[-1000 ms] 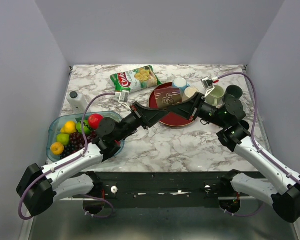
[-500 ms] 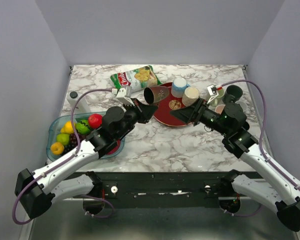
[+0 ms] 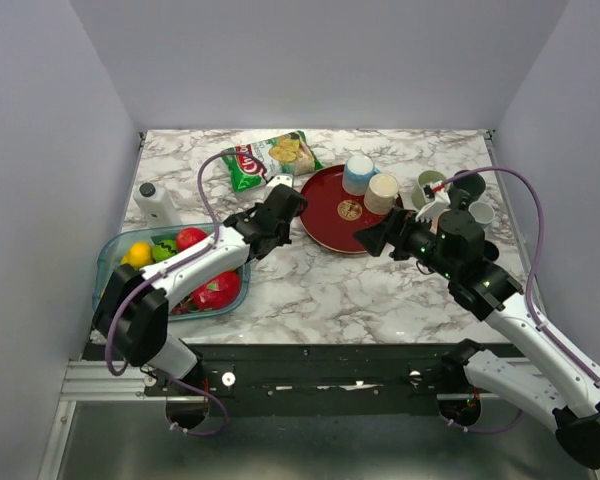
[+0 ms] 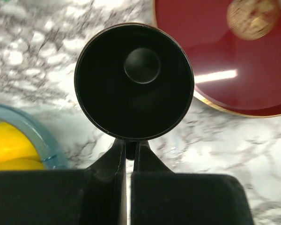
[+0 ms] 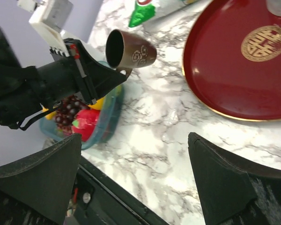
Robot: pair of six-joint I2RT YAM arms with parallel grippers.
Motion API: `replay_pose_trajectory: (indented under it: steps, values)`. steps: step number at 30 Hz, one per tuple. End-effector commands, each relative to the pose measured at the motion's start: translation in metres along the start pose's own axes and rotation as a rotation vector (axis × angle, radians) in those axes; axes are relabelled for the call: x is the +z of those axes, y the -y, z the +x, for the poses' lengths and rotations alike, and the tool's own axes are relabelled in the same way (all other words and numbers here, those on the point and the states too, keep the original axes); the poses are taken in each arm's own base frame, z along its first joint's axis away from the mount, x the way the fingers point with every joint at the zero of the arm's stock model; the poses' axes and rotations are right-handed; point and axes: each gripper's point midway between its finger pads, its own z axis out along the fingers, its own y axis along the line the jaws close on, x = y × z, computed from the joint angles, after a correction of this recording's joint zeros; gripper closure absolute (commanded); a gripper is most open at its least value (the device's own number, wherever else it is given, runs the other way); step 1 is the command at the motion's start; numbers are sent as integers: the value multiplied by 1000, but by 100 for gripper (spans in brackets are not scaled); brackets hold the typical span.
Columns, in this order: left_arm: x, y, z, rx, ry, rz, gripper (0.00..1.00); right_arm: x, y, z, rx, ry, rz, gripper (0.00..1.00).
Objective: Turn the mug right side up
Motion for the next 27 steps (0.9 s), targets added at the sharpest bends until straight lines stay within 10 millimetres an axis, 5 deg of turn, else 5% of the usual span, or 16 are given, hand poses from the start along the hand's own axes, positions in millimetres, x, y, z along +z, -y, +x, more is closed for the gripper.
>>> replay_pose_trajectory:
  steps: [1,9,21,27]
  values:
    - [15,-34,1,74,-38,-190,100,-3,14,-5,-67,11,84,0]
    - [53,-47,24,88,-163,-236,100,1,22,11,-19,-36,101,0]
    - [69,-59,29,44,-224,-236,100,5,28,22,-10,-66,114,0]
    - [65,-62,21,18,-210,-251,62,6,34,21,-19,-67,147,0]
